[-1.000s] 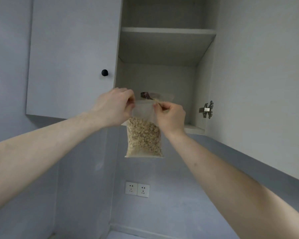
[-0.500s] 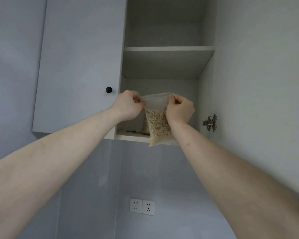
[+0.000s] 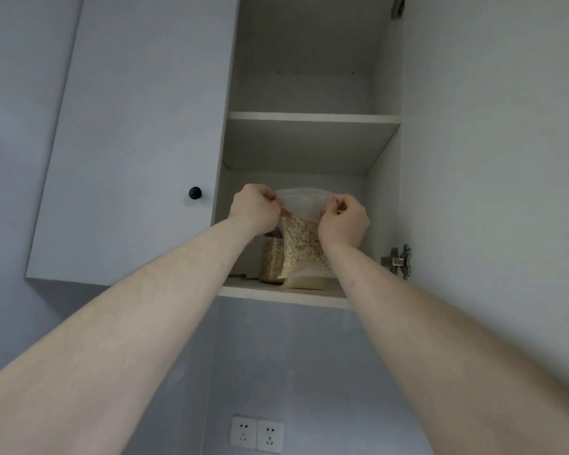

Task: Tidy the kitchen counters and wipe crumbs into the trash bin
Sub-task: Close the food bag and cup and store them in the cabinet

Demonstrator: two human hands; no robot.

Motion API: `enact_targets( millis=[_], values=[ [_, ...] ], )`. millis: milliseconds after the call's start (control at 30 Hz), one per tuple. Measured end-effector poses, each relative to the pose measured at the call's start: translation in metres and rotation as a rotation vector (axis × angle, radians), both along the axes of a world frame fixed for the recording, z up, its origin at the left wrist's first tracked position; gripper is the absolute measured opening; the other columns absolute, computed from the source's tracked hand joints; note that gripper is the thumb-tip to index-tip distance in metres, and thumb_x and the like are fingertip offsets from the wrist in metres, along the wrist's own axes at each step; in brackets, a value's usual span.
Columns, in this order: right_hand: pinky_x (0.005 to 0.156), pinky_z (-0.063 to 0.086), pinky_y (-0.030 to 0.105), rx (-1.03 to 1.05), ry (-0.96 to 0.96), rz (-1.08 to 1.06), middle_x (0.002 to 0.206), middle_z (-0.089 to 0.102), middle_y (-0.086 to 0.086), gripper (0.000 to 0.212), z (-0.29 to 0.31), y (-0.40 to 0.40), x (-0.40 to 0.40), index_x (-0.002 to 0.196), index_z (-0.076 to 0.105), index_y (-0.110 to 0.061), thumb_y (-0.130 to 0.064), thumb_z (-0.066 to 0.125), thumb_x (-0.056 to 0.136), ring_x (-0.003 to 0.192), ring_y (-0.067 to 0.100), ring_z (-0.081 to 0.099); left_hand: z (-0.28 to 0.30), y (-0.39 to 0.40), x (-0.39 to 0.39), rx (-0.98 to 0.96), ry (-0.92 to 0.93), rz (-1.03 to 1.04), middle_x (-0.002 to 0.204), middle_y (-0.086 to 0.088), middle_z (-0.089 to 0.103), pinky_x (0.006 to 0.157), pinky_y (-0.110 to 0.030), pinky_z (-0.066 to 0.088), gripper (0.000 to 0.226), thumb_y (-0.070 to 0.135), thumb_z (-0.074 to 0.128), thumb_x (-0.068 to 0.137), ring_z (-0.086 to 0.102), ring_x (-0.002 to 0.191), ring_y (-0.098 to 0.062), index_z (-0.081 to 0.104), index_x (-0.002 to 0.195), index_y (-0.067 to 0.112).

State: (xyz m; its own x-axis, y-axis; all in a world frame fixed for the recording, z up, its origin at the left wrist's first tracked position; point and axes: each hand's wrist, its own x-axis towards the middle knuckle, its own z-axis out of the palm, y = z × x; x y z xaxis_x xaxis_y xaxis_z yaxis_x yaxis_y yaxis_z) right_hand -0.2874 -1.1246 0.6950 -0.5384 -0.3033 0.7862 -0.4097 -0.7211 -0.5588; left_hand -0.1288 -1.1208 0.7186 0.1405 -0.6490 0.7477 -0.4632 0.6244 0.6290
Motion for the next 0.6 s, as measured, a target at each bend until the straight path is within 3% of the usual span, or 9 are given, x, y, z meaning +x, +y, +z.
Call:
enact_targets(
  millis=[333,467,533,600],
  values=[
    [0.084,0.057,0.044,0.092,0.034,0.054,0.088,0.074,0.008,0.016,-0.031,-0.035,-0.014,0.09,0.071,-0.012,-0.014,0.058,0.1,0.086,0.026,0.071,-0.03,-0.047,-0.011,0.047,-0.066,0.065,0.095,0.003,0.076,0.086,-0.034,0.058,0.018,0.033,0.065,0.091,0.071,0.093,-0.021,0.072,0.105,0.024],
    [0.087,0.057,0.036,0.146,0.134,0.096,0.095,0.069,-0.002,0.013,-0.048,-0.039,-0.022,0.107,0.07,-0.015,-0.013,0.06,0.099,0.093,0.019,0.068,-0.057,-0.061,-0.009,0.04,-0.095,0.016,0.093,0.018,0.064,0.085,-0.03,0.049,0.03,0.043,0.068,0.088,0.063,0.1,-0.016,0.061,0.113,0.029],
    [0.084,0.053,0.024,0.147,0.164,0.085,0.1,0.063,-0.01,0.023,-0.054,-0.037,-0.028,0.115,0.064,-0.021,-0.008,0.061,0.095,0.098,0.017,0.067,-0.072,-0.068,-0.01,0.092,-0.069,-0.094,0.102,0.019,0.06,0.091,-0.033,0.051,0.047,0.049,0.074,0.082,0.061,0.103,-0.013,0.051,0.118,0.03],
    [0.091,0.052,0.026,0.156,0.195,0.101,0.115,0.057,-0.013,0.043,-0.06,-0.033,-0.034,0.132,0.054,-0.023,-0.007,0.065,0.093,0.102,0.016,0.066,-0.089,-0.075,-0.011,0.152,-0.043,-0.188,0.105,0.019,0.059,0.088,-0.032,0.053,0.056,0.052,0.079,0.078,0.061,0.1,-0.008,0.045,0.118,0.033]
  ],
)
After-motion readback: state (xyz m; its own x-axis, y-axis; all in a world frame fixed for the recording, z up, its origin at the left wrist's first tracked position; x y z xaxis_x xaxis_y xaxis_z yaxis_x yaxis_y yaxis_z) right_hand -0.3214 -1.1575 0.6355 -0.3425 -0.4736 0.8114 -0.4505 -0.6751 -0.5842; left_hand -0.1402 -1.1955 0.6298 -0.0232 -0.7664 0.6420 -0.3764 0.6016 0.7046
